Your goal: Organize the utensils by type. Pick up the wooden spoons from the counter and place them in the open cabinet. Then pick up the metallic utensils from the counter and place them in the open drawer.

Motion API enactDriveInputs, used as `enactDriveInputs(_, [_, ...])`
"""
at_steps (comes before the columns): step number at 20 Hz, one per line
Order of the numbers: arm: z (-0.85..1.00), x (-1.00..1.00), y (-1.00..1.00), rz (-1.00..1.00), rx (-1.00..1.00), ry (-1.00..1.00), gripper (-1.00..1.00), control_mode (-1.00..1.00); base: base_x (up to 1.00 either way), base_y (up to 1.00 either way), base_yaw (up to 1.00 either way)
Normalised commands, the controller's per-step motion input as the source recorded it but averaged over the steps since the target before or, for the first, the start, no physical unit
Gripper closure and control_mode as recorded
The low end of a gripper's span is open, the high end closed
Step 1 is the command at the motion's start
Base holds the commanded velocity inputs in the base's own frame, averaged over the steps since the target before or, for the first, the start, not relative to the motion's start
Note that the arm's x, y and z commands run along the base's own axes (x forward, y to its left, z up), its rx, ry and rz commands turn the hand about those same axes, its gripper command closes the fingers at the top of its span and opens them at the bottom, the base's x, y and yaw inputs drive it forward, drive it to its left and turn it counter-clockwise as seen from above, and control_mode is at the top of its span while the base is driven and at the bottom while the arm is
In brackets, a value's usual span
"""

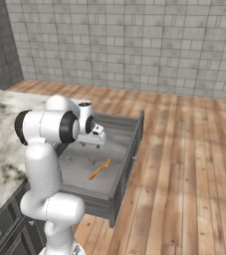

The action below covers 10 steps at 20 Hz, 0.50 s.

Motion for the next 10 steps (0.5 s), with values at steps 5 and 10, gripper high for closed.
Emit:
enactDriveInputs(5, [0.43, -0.77, 0.08, 0.13, 0.0, -0.18, -1.0, -1.0, 0.0, 0.0, 0.0])
enactDriveInputs(10, [0.3, -0.66, 0.01, 0.05, 0.0, -0.06, -1.0, -1.0, 0.0, 0.0, 0.0])
